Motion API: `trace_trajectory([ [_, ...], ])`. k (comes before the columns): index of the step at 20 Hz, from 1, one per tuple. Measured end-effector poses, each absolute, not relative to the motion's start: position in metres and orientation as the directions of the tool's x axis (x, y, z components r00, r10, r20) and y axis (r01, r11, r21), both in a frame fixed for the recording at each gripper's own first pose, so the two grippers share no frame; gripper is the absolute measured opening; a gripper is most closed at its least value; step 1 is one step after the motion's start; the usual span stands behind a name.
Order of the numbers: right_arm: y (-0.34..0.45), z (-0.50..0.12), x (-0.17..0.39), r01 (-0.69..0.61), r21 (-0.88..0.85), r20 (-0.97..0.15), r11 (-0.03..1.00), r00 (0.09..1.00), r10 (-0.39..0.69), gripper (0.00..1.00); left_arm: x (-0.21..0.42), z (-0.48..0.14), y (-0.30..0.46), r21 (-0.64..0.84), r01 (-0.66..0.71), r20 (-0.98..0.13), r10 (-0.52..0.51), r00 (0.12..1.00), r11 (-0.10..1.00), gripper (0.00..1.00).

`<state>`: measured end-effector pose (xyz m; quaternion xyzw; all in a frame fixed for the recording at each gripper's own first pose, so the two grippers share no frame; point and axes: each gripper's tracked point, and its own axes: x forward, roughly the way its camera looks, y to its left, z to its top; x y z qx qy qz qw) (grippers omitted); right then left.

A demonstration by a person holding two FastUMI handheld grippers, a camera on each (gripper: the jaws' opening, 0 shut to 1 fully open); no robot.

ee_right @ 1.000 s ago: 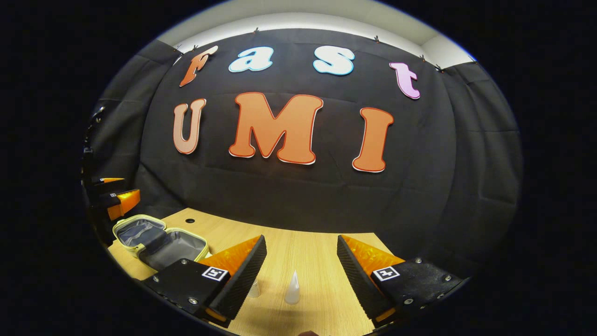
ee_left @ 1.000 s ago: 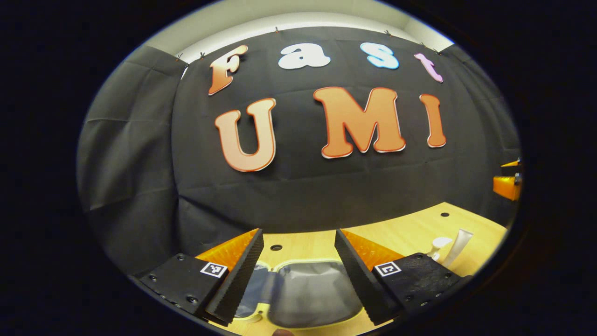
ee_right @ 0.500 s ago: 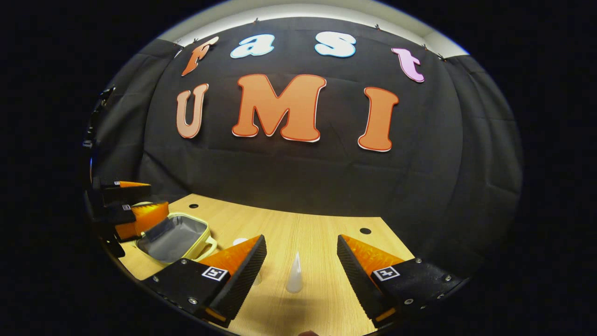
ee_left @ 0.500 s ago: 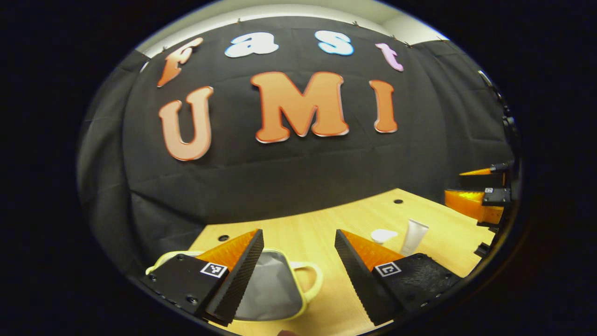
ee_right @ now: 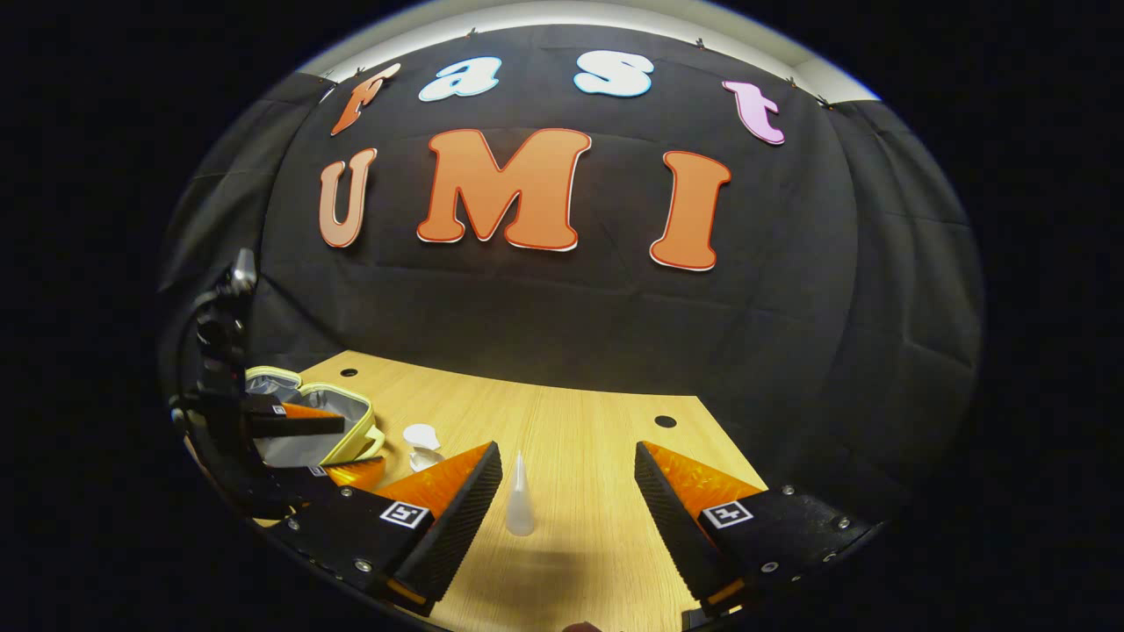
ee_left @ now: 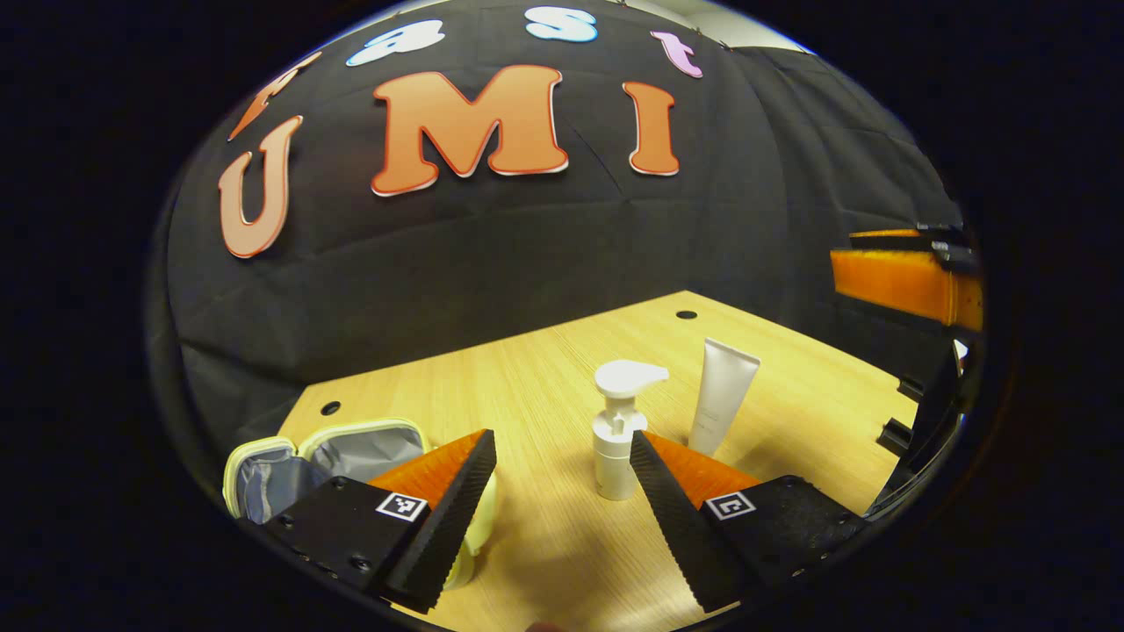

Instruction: First open the suitcase, pack the skin care products into it, and then close the suitcase.

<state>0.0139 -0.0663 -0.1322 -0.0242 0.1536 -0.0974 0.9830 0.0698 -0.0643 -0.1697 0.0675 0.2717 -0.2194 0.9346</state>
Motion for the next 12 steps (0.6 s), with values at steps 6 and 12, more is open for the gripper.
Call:
trace_trajectory([
  [6,-0.088,-0.139,0.002,0.228,-0.087,-0.326,0.970,0.913,-0.244,0.97,0.077,-0.237,-0.099,-0.015,0.489,-0.629,-0.389,0.673,0.872,1.00],
  [12,-0.090,-0.149,0.000,0.237,-0.100,-0.361,0.966,0.897,-0.257,0.97,0.093,-0.279,-0.119,-0.051,0.497,-0.677,-0.395,0.620,0.866,0.97],
])
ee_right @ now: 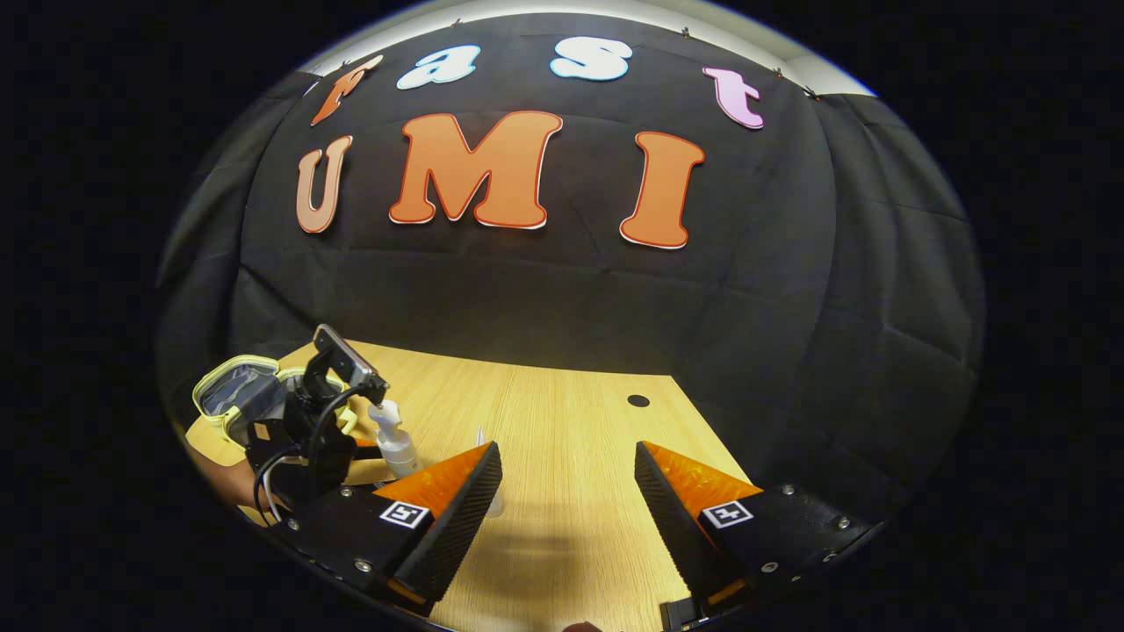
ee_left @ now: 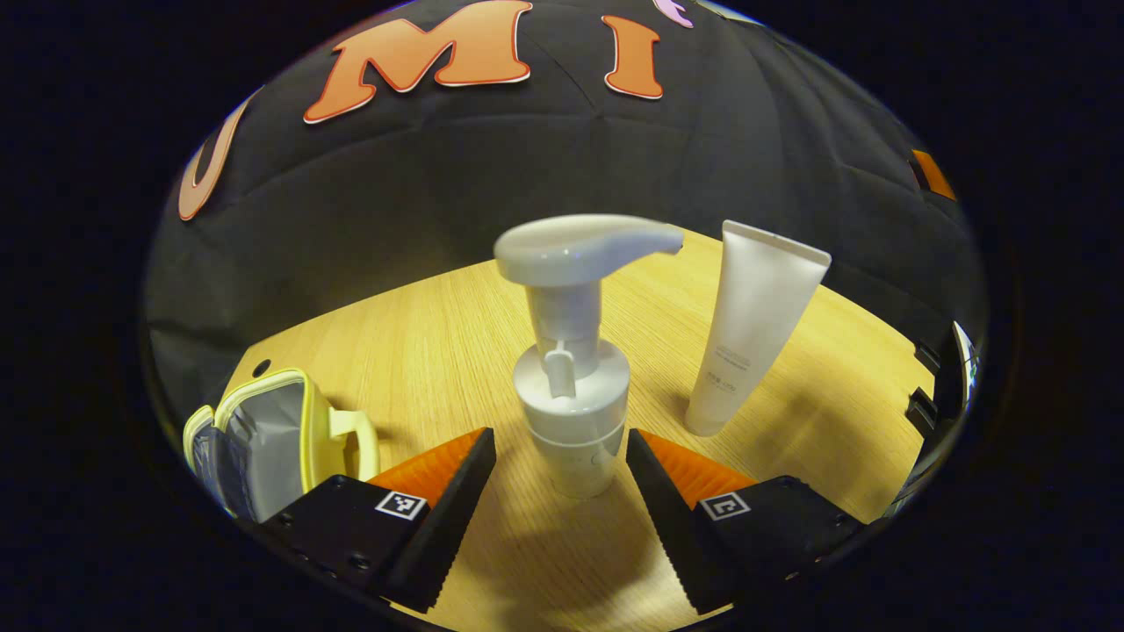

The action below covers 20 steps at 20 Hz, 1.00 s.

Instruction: First open the suitcase, pack the skin care products into it, and then close the suitcase.

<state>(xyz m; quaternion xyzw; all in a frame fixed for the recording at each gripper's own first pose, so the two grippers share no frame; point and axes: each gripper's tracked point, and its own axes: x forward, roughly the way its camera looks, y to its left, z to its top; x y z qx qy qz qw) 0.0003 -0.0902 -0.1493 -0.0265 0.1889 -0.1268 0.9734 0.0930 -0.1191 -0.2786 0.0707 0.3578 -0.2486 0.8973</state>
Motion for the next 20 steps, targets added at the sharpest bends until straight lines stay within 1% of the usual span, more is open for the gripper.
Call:
trace_trajectory([
  [2,-0.088,-0.153,0.001,0.232,-0.098,-0.372,0.968,0.893,-0.252,0.97,0.093,-0.289,-0.126,-0.090,0.501,-0.693,-0.416,0.589,0.861,0.88],
  [4,-0.084,-0.159,0.002,0.227,-0.092,-0.388,0.970,0.889,-0.245,0.97,0.099,-0.298,-0.131,-0.099,0.496,-0.694,-0.417,0.587,0.863,0.71],
  [5,-0.082,-0.164,0.003,0.223,-0.092,-0.397,0.970,0.885,-0.241,0.97,0.095,-0.291,-0.128,-0.107,0.490,-0.698,-0.416,0.583,0.865,0.63],
  [6,-0.079,-0.169,0.003,0.215,-0.091,-0.408,0.972,0.883,-0.233,0.97,0.095,-0.291,-0.128,-0.114,0.483,-0.704,-0.414,0.578,0.868,0.65],
  [7,-0.076,-0.174,0.005,0.206,-0.091,-0.416,0.974,0.881,-0.225,0.97,0.094,-0.290,-0.126,-0.121,0.477,-0.709,-0.412,0.572,0.871,0.63],
  [10,-0.066,-0.192,0.011,0.178,-0.087,-0.446,0.980,0.873,-0.198,0.97,0.095,-0.276,-0.112,-0.127,0.451,-0.705,-0.400,0.585,0.883,0.63],
  [11,-0.061,-0.198,0.014,0.167,-0.085,-0.457,0.982,0.870,-0.187,0.97,0.093,-0.268,-0.102,-0.124,0.442,-0.700,-0.394,0.595,0.889,0.62],
  [17,-0.041,-0.238,0.031,0.103,-0.086,-0.510,0.991,0.850,-0.132,0.98,0.096,-0.215,-0.043,-0.134,0.348,-0.674,-0.343,0.655,0.928,0.63],
  [20,-0.039,-0.260,0.036,0.096,-0.087,-0.539,0.992,0.832,-0.128,0.98,0.095,-0.187,-0.006,-0.116,0.302,-0.661,-0.300,0.688,0.946,0.63],
])
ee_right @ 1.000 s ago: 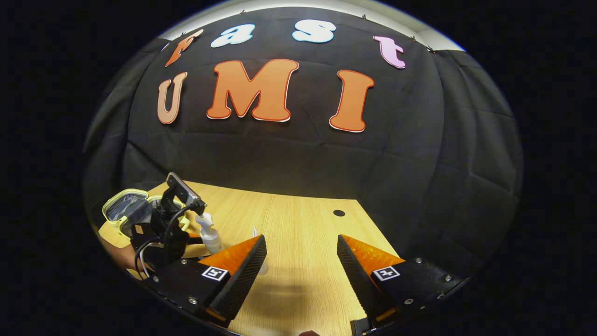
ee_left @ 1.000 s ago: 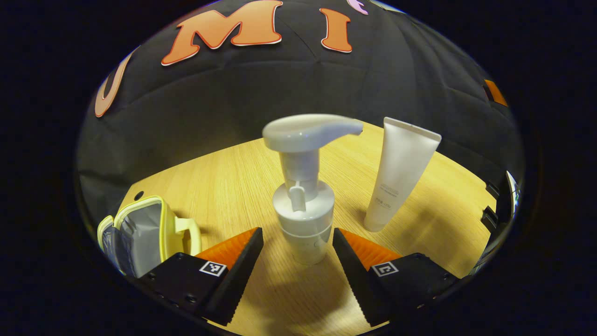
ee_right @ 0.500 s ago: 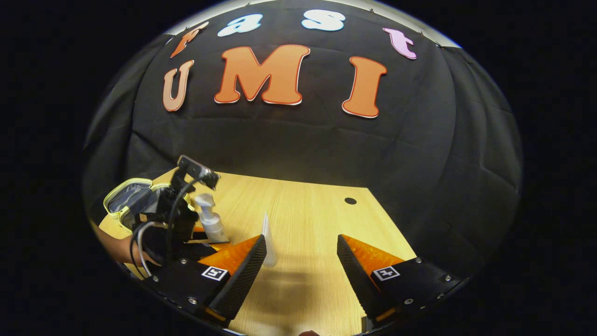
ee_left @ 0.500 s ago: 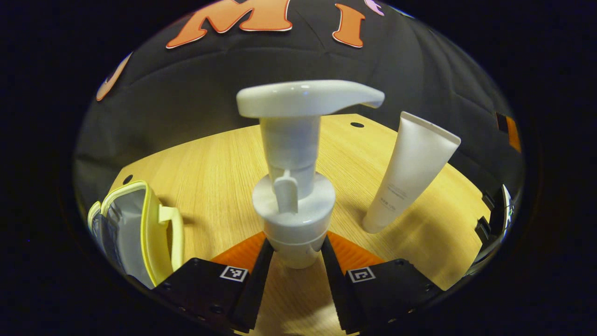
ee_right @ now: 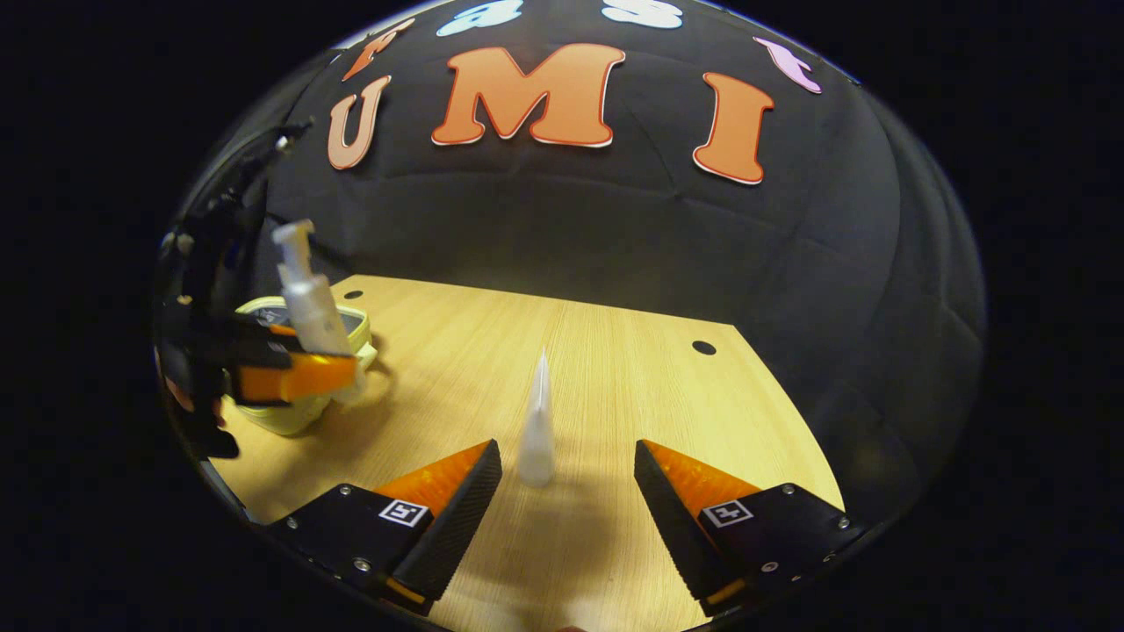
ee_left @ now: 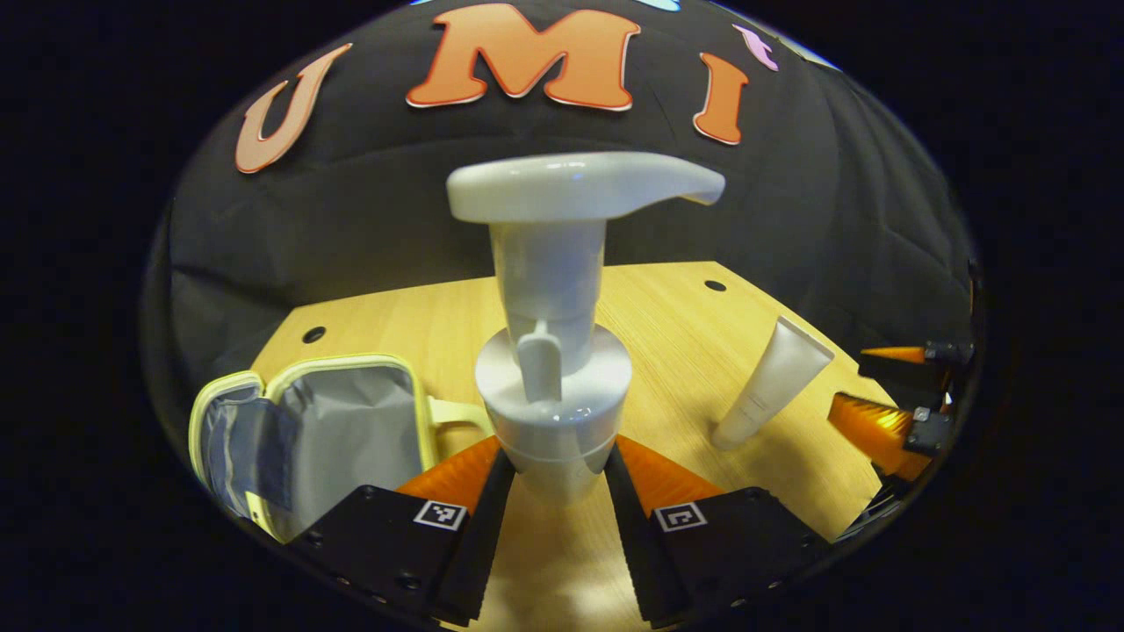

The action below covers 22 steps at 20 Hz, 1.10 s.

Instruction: First open the suitcase, pack the skin care products into it, and then close the suitcase.

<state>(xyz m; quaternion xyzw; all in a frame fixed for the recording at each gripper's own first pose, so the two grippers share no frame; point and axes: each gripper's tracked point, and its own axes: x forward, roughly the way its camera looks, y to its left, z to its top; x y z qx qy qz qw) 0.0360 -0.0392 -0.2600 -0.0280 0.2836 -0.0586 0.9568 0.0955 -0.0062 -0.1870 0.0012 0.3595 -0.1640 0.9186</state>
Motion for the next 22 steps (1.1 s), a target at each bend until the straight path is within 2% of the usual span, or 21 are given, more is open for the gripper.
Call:
trace_trajectory([
  [3,-0.037,-0.278,0.044,0.078,-0.083,-0.568,0.993,0.816,-0.112,0.98,0.092,-0.169,0.027,-0.108,0.255,-0.668,-0.260,0.697,0.961,0.63],
  [6,-0.033,-0.297,0.055,0.042,-0.092,-0.593,0.995,0.800,-0.088,0.98,0.085,-0.167,0.068,-0.137,0.178,-0.714,-0.221,0.664,0.975,0.63],
  [9,-0.024,-0.321,0.062,0.005,-0.088,-0.637,0.996,0.768,-0.060,0.98,0.075,-0.178,0.121,-0.086,0.131,-0.768,-0.149,0.623,0.988,0.63],
  [13,-0.016,-0.344,0.075,-0.007,-0.075,-0.665,0.997,0.746,-0.044,0.92,0.075,-0.203,0.155,-0.104,0.125,-0.825,-0.156,0.543,0.987,0.63],
  [17,-0.013,-0.352,0.086,0.008,-0.056,-0.679,0.998,0.733,-0.044,0.74,0.071,-0.235,0.171,-0.178,0.086,-0.894,-0.198,0.401,0.980,0.63],
  [20,-0.012,-0.352,0.089,0.041,-0.022,-0.690,0.999,0.723,-0.045,0.51,0.069,-0.253,0.188,-0.166,0.093,-0.928,-0.187,0.323,0.982,0.62],
  [21,-0.009,-0.351,0.089,0.049,0.002,-0.699,0.999,0.714,-0.034,0.50,0.068,-0.257,0.192,-0.163,0.099,-0.937,-0.185,0.296,0.982,0.63],
  [22,-0.005,-0.351,0.088,0.054,0.021,-0.709,0.998,0.705,-0.023,0.43,0.067,-0.261,0.195,-0.166,0.111,-0.943,-0.191,0.273,0.980,0.63],
])
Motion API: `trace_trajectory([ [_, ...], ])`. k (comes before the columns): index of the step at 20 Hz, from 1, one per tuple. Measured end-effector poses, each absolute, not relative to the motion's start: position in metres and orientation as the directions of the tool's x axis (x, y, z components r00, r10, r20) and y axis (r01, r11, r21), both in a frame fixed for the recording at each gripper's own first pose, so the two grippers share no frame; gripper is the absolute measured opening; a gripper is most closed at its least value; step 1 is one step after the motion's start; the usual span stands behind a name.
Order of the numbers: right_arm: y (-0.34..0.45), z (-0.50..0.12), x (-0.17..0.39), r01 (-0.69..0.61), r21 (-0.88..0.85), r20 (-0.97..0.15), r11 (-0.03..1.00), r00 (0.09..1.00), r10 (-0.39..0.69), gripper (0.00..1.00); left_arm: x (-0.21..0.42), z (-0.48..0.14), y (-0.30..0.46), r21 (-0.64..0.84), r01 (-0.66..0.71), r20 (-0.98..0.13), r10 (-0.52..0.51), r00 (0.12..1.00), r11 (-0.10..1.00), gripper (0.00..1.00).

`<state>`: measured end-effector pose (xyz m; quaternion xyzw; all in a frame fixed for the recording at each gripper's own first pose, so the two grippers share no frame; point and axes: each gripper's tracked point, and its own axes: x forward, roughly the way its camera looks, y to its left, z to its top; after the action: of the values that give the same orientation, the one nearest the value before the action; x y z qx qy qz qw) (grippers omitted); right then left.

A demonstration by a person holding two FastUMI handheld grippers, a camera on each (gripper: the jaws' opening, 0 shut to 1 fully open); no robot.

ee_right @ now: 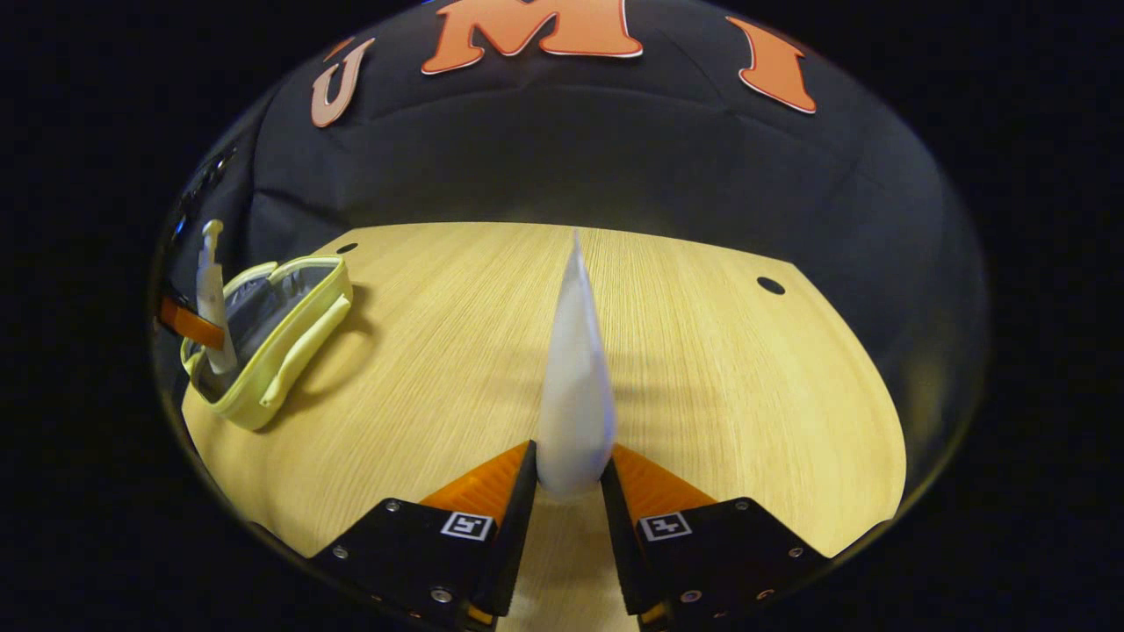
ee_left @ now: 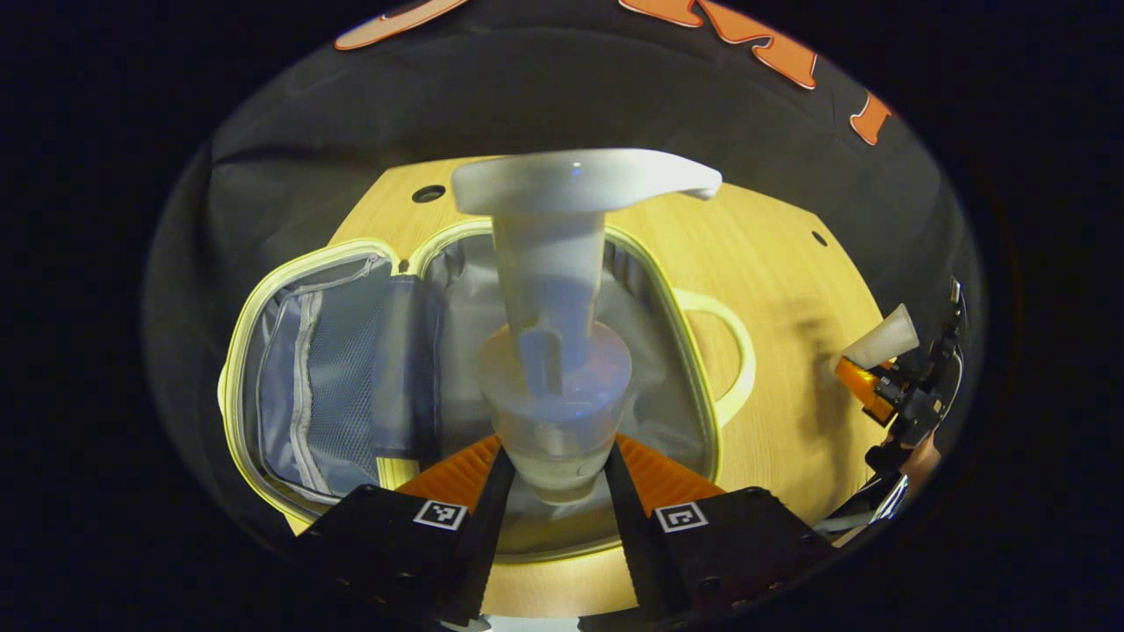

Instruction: First open the suitcase, pack the skin care products into it, and then close the suitcase.

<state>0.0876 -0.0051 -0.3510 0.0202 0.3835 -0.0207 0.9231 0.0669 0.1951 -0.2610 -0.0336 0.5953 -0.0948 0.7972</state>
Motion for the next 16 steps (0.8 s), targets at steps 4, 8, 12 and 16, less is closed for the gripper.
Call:
trace_trajectory([
  [4,0.011,-0.336,0.090,0.086,0.067,-0.716,0.994,0.698,-0.012,0.42,0.065,-0.275,0.205,-0.174,0.145,-0.961,-0.200,0.192,0.974,0.63],
  [8,0.042,-0.310,0.088,0.107,0.172,-0.729,0.979,0.683,0.054,0.40,0.064,-0.287,0.214,-0.180,0.148,-0.973,-0.198,0.115,0.972,0.63],
  [12,0.076,-0.289,0.088,0.096,0.219,-0.729,0.971,0.677,0.097,0.40,0.065,-0.305,0.225,-0.181,0.125,-0.980,-0.190,0.065,0.975,0.63],
  [16,0.122,-0.269,0.088,0.104,0.329,-0.724,0.939,0.666,0.180,0.40,0.067,-0.310,0.218,-0.236,0.103,-0.967,-0.244,0.072,0.966,0.65],
])
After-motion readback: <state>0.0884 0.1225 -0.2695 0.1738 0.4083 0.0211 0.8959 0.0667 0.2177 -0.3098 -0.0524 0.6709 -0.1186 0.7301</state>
